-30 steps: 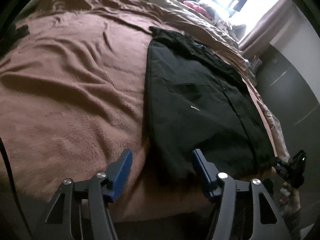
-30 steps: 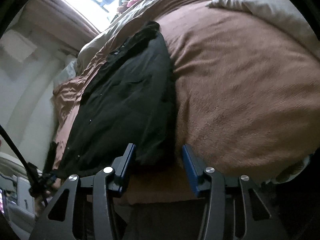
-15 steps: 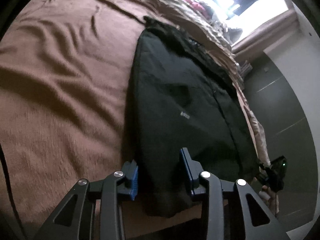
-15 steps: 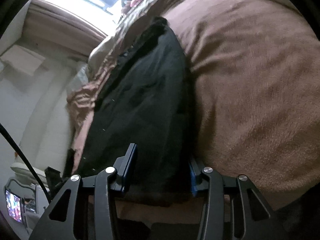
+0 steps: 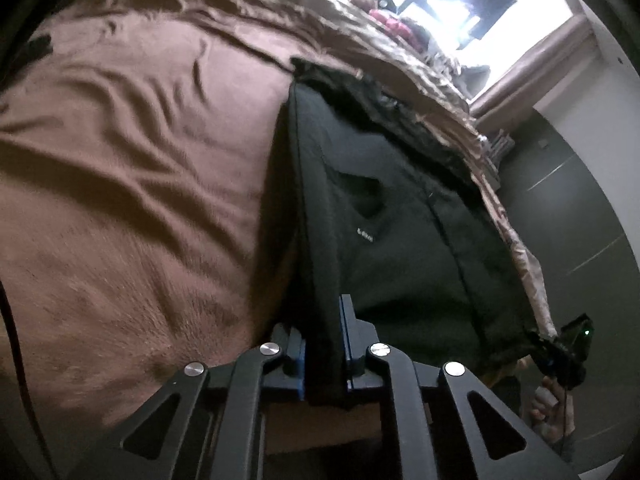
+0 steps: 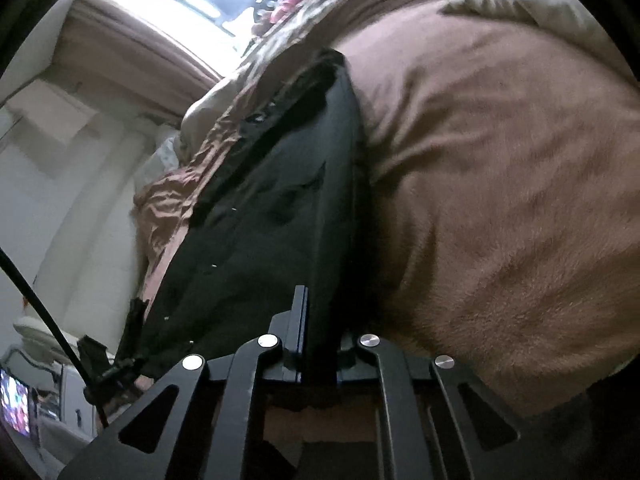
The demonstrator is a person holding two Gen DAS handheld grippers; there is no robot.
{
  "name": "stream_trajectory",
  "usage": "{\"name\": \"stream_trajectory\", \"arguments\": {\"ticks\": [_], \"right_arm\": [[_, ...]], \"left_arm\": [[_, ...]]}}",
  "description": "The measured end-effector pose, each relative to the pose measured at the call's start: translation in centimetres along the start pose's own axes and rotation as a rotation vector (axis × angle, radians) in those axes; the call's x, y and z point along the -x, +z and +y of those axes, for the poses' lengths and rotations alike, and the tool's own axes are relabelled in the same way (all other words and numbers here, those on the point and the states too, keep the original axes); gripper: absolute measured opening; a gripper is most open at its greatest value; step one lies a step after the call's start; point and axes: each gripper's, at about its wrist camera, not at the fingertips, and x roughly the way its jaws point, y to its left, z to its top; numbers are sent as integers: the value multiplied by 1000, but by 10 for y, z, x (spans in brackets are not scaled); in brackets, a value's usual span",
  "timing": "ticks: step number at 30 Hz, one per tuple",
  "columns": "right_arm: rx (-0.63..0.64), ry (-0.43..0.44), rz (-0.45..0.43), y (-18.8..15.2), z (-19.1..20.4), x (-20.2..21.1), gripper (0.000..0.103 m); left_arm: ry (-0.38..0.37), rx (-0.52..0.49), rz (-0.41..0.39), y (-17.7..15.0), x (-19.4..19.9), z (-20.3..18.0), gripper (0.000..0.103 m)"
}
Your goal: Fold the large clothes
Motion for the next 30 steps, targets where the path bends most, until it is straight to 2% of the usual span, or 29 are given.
{"name": "stream_trajectory", "arguments": {"ticks": [10,23,30], "right_arm": [[88,88,-52,-20,37,64,5],[174,144,-75,-85,54,130,6],[225,147,-106,-117,68,168,5]], "left_arm": [[-36,-27,-107,2,66,-17,12],[-66,-55,-198,-52,146,-23,12],[-76,-74,-238,-86,181,-24,12]]}}
